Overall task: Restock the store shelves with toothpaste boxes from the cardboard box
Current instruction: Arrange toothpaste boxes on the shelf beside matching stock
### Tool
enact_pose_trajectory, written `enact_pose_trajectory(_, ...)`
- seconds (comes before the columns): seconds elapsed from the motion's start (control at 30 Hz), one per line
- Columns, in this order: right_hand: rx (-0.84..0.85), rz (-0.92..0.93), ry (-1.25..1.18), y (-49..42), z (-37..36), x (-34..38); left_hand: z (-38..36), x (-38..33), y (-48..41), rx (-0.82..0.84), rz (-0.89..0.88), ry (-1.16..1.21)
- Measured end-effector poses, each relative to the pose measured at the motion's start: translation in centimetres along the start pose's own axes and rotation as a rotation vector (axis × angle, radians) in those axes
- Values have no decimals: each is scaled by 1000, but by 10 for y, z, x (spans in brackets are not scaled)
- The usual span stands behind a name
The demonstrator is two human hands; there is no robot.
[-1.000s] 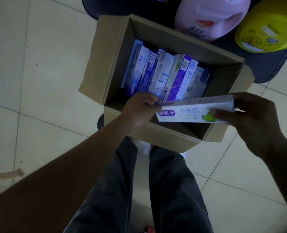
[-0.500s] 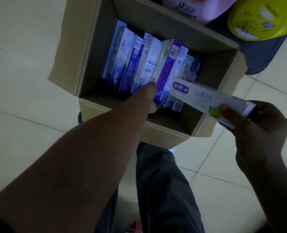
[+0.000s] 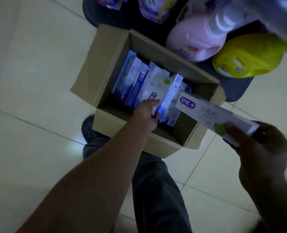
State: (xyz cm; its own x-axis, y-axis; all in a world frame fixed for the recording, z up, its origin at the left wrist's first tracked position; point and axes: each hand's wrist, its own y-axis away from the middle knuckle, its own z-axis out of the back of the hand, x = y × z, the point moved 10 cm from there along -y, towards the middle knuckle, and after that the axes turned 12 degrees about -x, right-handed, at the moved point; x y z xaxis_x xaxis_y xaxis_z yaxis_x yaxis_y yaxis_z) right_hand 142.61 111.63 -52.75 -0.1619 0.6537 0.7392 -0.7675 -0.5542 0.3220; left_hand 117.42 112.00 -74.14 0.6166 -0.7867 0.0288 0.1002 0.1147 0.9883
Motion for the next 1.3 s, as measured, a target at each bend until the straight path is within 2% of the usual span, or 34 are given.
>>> enact_pose_trajectory(0.13,58,-2,-124,36,19,69,56,-47,95,-59,-287,-177)
enact_pose_trajectory(0.27,156,-1,-191,71,37,158,107,-119,234,-11,-744,-299)
enact_pose_trajectory(0.4,286,108,-242,109,66,269,147,-177,400,-25,-1173,-273)
enact_pose_trajectory(0.53,349,239,-348,137,107,376,173,-200,536,-65,-1418,-247)
enact_pose_trajectory(0.7,374,429,-453,169,175,482,189,-212,669,12,-1570,-17)
enact_pose_trajectory(0.8,395,517,-511,185,209,527,189,-220,731,152,-1546,152)
enact_pose_trajectory(1.0,380,595,-691,203,254,597,175,-244,835,393,-1540,297)
enact_pose_trajectory(1.17,303,650,-810,216,278,645,163,-282,899,470,-1567,245)
enact_pose_trajectory(1.3,186,672,-927,231,284,677,149,-310,950,602,-1675,-38)
